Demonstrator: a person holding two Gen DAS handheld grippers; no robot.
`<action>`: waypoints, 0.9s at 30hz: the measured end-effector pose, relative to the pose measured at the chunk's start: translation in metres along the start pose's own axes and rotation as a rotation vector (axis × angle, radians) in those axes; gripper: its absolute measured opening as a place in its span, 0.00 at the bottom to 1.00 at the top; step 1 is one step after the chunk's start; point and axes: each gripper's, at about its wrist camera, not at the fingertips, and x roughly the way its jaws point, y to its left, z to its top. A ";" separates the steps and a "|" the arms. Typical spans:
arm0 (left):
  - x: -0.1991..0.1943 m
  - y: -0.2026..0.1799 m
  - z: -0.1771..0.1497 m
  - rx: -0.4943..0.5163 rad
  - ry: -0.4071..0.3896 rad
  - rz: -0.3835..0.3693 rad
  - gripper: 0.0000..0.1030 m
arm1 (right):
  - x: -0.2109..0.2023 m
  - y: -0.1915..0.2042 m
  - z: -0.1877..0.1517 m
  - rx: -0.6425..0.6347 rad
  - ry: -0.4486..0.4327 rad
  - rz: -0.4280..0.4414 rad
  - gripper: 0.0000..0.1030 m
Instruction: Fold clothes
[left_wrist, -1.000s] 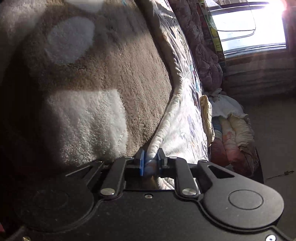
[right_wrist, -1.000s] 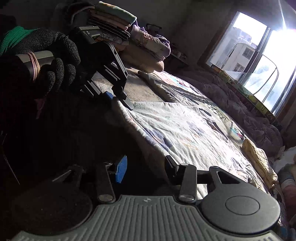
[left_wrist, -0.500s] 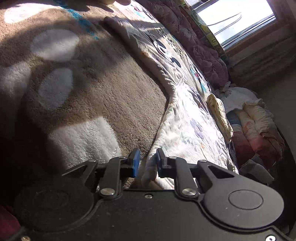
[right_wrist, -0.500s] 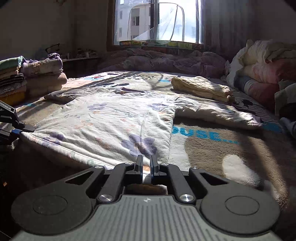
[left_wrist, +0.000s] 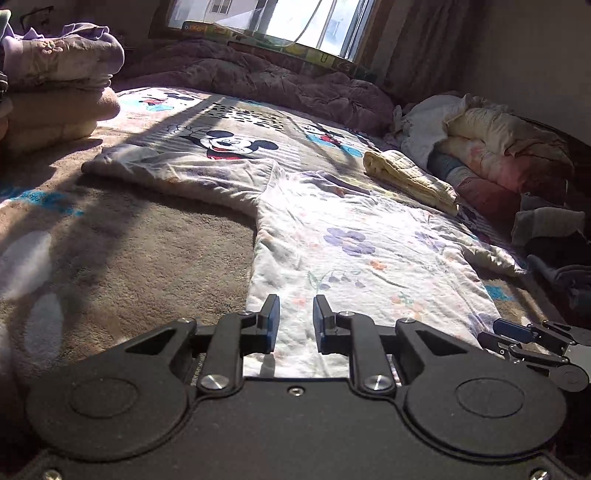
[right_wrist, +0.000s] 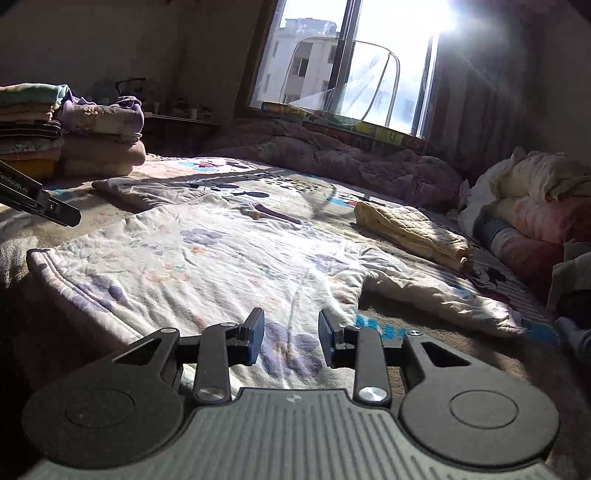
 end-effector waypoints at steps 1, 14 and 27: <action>0.010 0.002 -0.003 -0.001 0.041 0.008 0.23 | 0.016 -0.002 -0.003 0.034 0.098 0.010 0.32; 0.032 -0.121 0.026 0.314 -0.086 -0.192 0.24 | 0.036 -0.192 -0.038 0.938 -0.024 -0.078 0.45; 0.212 -0.259 0.062 0.657 0.206 -0.139 0.24 | 0.105 -0.291 -0.070 1.253 -0.034 -0.150 0.16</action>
